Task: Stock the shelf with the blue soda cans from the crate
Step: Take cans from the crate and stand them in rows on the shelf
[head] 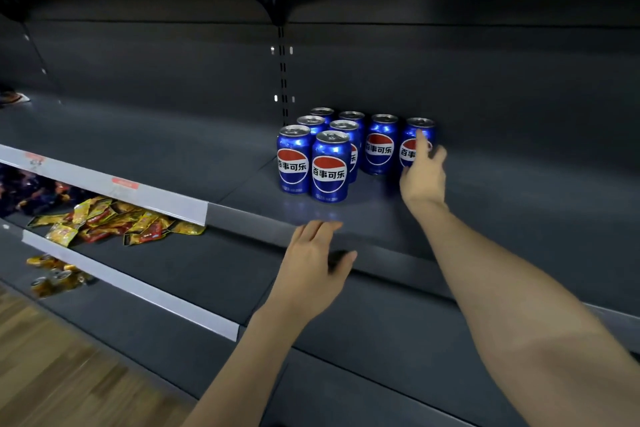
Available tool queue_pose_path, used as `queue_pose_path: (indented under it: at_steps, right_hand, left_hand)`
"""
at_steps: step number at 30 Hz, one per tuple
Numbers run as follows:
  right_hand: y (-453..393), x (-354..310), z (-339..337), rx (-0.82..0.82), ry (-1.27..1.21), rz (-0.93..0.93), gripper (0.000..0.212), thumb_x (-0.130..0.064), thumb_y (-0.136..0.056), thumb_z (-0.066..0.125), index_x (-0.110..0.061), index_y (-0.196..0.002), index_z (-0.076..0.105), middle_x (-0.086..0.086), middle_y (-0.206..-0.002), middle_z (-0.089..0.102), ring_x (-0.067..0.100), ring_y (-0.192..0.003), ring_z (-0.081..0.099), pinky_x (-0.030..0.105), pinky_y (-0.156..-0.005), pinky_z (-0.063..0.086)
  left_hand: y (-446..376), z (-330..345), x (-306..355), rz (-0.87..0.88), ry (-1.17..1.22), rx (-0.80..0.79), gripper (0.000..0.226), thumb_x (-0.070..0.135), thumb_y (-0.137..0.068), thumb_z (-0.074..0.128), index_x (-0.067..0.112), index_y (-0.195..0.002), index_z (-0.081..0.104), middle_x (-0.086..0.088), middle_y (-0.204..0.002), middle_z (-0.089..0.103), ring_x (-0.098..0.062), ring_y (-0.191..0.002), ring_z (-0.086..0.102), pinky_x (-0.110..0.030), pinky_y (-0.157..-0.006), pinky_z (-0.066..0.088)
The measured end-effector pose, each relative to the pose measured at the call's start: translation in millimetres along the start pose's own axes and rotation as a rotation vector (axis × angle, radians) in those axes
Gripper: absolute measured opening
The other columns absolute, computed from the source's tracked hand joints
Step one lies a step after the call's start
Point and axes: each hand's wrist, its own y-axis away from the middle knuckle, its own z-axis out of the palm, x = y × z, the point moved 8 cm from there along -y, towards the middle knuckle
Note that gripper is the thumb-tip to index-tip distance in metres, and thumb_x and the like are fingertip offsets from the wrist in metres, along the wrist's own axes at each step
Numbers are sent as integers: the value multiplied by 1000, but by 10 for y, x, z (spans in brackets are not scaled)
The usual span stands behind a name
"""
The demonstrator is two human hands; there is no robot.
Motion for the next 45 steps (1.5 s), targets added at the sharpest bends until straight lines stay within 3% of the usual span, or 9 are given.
queue_pose_path:
  at_steps: [4, 15, 18, 23, 26, 30, 35, 39, 45]
  right_hand:
    - [-32, -28, 78, -39, 123, -58, 37, -8, -95, 46, -12, -131, 45, 22, -138, 28, 41, -102, 53, 40, -84, 44]
    - [-79, 108, 116, -112, 286, -51, 33, -21, -97, 46, -9, -128, 51, 17, -132, 44, 35, -117, 46, 42, -93, 42]
    - [76, -78, -30, -40, 236, -78, 29, -21, -96, 46, -8, -119, 57, 18, -122, 54, 36, -112, 50, 40, -89, 42]
    - [632, -566, -274, 66, -42, -202, 19, -19, -93, 49, -10, -104, 62, 12, -108, 60, 31, -99, 56, 37, -79, 43]
    - [1191, -791, -420, 211, -147, -349, 20, -19, -89, 49, -9, -97, 64, 11, -97, 61, 30, -90, 56, 37, -75, 42]
    - [2046, -901, -331, 330, -102, -491, 15, -17, -87, 55, -10, -90, 68, 8, -90, 62, 27, -76, 55, 33, -67, 37]
    - [2886, -643, 329, 89, -76, -510, 11, -15, -85, 59, -11, -87, 69, 7, -88, 63, 27, -72, 56, 33, -64, 37]
    - [3487, -203, 1005, -150, -46, -432, 11, -15, -84, 57, -11, -83, 67, 7, -82, 62, 27, -68, 58, 34, -60, 45]
    - [4481, 495, 2036, -568, 31, -327, 20, -22, -86, 48, -10, -89, 65, 9, -86, 62, 30, -76, 60, 36, -64, 50]
  left_hand:
    - [-26, 30, -19, 17, 1, 31, 47, 28, -87, 65, 14, -130, 52, 4, -125, 53, -12, -119, 42, -11, -94, 28]
    - [-49, 30, -101, 5, 31, 56, 42, 24, -85, 67, 14, -124, 57, 5, -120, 55, -12, -116, 44, -15, -94, 29]
    - [7, 1, -113, 6, 27, 109, 35, 19, -84, 68, 11, -117, 61, 1, -113, 59, -15, -110, 46, -13, -92, 30]
    - [254, -47, -141, 13, 76, 250, 2, 11, -81, 61, 11, -82, 59, 1, -82, 57, -14, -80, 48, -19, -76, 37]
    - [524, 70, -324, -48, 112, 239, 3, 12, -82, 56, 9, -83, 58, 0, -82, 57, -12, -80, 45, -16, -75, 33]
    - [1035, 400, -757, -170, 82, 97, 9, 10, -82, 56, 5, -89, 60, -7, -88, 60, -24, -83, 52, -23, -74, 35]
    - [1885, 866, -1417, -377, -24, -157, 25, 21, -84, 44, 3, -91, 61, -11, -89, 61, -31, -83, 53, -32, -74, 36]
    - [2589, 1070, -1819, -545, -58, -284, 17, 8, -82, 58, 0, -97, 60, -16, -96, 61, -36, -90, 54, -40, -74, 44]
    - [3470, 1443, -2372, -759, -131, -439, 30, 18, -90, 53, 4, -115, 57, -15, -112, 57, -33, -107, 50, -39, -85, 40]
